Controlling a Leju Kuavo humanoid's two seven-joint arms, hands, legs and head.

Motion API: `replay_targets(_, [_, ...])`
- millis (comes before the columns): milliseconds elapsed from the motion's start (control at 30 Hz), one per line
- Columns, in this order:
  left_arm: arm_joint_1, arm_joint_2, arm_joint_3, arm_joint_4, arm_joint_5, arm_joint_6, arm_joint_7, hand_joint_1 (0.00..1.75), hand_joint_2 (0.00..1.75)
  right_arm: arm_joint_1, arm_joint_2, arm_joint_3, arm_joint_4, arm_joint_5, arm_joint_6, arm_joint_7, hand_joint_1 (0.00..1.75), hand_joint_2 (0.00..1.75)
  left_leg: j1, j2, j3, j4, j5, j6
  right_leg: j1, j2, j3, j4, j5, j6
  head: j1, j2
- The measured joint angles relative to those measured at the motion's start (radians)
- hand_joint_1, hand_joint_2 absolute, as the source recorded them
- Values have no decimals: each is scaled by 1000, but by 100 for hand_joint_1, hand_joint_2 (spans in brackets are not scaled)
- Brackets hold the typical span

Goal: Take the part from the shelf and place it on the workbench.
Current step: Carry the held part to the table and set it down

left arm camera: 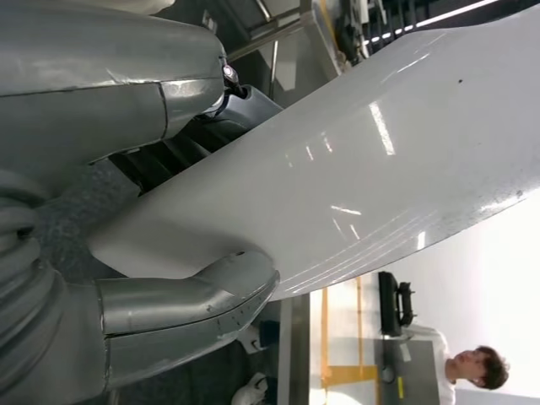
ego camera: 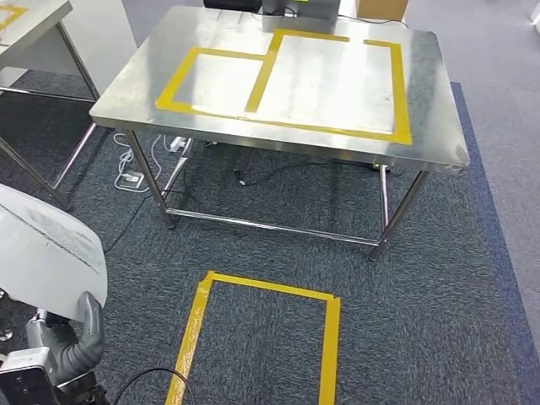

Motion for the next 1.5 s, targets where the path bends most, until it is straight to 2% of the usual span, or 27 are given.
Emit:
replay_targets(67, [-1,0,0,0,0,0,0,175,175,-1,-1,0,0,-1,0,0,0,0,-2,-1,9,-1,-13,-8,5,1,39,-79,19,-10,-3,0])
replay_targets(167, [-2,0,0,0,0,0,0,175,175,-3,-1,0,0,-2,1,1,0,0,-1,-1,17,-7,-22,-22,4,2,61,-100,5,-19,-6,0])
replay_targets(233, [-4,1,0,-1,-1,-1,-1,175,175,-2,-1,0,0,-3,1,2,0,0,0,1,6,33,-45,-33,-3,0,77,-113,1,-29,-9,0])
replay_targets(267, [-5,1,0,-1,-2,-1,-1,175,175,-3,-1,0,0,-3,2,2,0,0,3,1,-19,84,-68,-38,-5,-1,86,-117,-2,-33,-11,0])
replay_targets(333, [-6,2,0,0,-2,-1,-1,175,175,-4,-1,0,0,-3,3,2,0,0,10,1,-97,219,-115,-49,-6,-1,100,-119,-13,-37,-12,0])
replay_targets(367, [-5,3,0,0,-2,-1,-1,175,175,-3,-1,0,0,-3,4,2,0,0,13,2,-130,267,-121,-53,-7,-1,107,-119,-20,-36,-12,0])
replay_targets(400, [-5,4,0,0,-2,-1,-1,175,175,-2,-1,0,0,-3,4,2,0,0,17,2,-148,277,-102,-57,-8,0,117,-118,-27,-34,-12,0])
replay_targets(433, [-5,4,0,0,-2,-1,-1,175,175,0,-1,0,0,-3,5,3,0,0,20,2,-148,249,-64,-59,-9,1,128,-118,-35,-31,-12,0])
replay_targets(500, [-5,6,0,0,-2,-1,-1,175,175,1,-1,0,0,-3,6,3,0,0,23,4,-116,132,31,-63,-12,3,149,-118,-54,-20,-12,0])
replay_targets(533, [-6,6,0,0,-3,-1,0,175,175,0,-1,0,1,-4,7,3,0,0,23,6,-96,78,54,-62,-12,4,153,-117,-62,-13,-14,0])
replay_targets(600, [-6,7,-1,1,-4,-2,2,175,175,-2,-1,0,1,-5,12,6,0,0,18,7,-77,32,51,-52,-9,3,151,-119,-73,0,-14,0])
replay_targets(700, [-5,8,-1,1,-5,-2,4,175,175,-5,-1,0,1,-5,17,8,0,0,18,5,-66,15,37,-30,-10,-1,158,-121,-84,13,-9,0])
replay_targets(767, [-6,8,-1,1,-6,-3,4,175,175,-8,-1,0,1,-5,18,8,0,0,21,6,-52,8,32,-17,-11,-1,127,-52,-117,20,-6,0])
replay_targets(833, [-7,8,-1,1,-7,-3,4,175,175,-9,-1,0,1,-5,18,8,0,0,20,8,-43,6,23,-8,-10,0,37,93,-165,22,-2,0])
replay_targets(867, [-7,8,-1,1,-7,-3,4,175,175,-7,-1,0,1,-6,18,9,0,0,19,7,-39,6,18,-6,-10,0,-8,154,-175,22,-2,0])
replay_targets(900, [-7,8,-1,1,-7,-3,4,175,175,-5,-1,0,1,-7,18,9,0,0,17,5,-32,6,11,-5,-10,0,-40,181,-163,20,-1,0])
replay_targets(933, [-7,8,-1,1,-7,-3,4,175,175,-4,-1,0,1,-7,19,9,0,0,16,4,-22,6,4,-5,-8,0,-49,164,-127,16,0,0])
replay_targets(1000, [-7,8,-1,1,-7,-3,4,175,175,-2,-1,0,1,-9,24,10,0,0,15,1,3,5,-14,-8,-4,0,-18,44,-28,5,0,0])
replay_targets(1033, [-8,8,-1,1,-7,-3,4,175,175,-2,-2,0,1,-10,27,11,0,0,13,1,12,5,-23,-11,-1,1,7,-16,4,0,0,0])
replay_targets(1067, [-8,8,-1,1,-7,-3,5,175,175,-3,-2,0,1,-11,30,12,0,0,12,1,17,4,-29,-16,2,1,27,-56,16,-5,-1,0])
replay_targets(1133, [-10,8,-2,1,-7,-3,7,175,175,-4,-3,0,2,-12,35,14,0,0,11,0,21,-1,-36,-25,6,1,45,-81,8,-10,-4,0])
replay_targets(1233, [-12,8,-3,1,-10,-3,8,175,175,-2,-3,0,2,-14,37,18,0,0,11,2,27,8,-47,-40,-1,2,62,-101,3,-22,-7,0])
replay_targets(1300, [-13,8,-3,1,-11,-3,9,175,175,-3,-3,0,2,-14,37,19,0,0,13,4,-18,99,-85,-49,-5,0,81,-112,-3,-32,-11,0])
replay_targets(1367, [-13,9,-3,2,-11,-2,9,175,175,-4,-3,0,2,-14,37,20,0,0,15,4,-101,230,-123,-56,-6,0,95,-114,-14,-37,-13,0])
replay_targets(1400, [-12,9,-3,2,-11,-2,10,175,175,-3,-3,0,2,-14,38,21,0,0,17,4,-132,267,-120,-58,-6,0,103,-114,-20,-37,-13,0])
replay_targets(1433, [-11,10,-3,3,-11,-2,10,175,175,-2,-3,0,2,-14,38,22,0,0,18,4,-147,267,-95,-59,-6,1,112,-114,-27,-35,-13,0])
replay_targets(1500, [-12,10,-3,3,-11,-2,11,175,175,0,-3,0,2,-14,41,23,0,0,20,4,-128,169,-1,-57,-7,3,134,-114,-42,-30,-13,0])
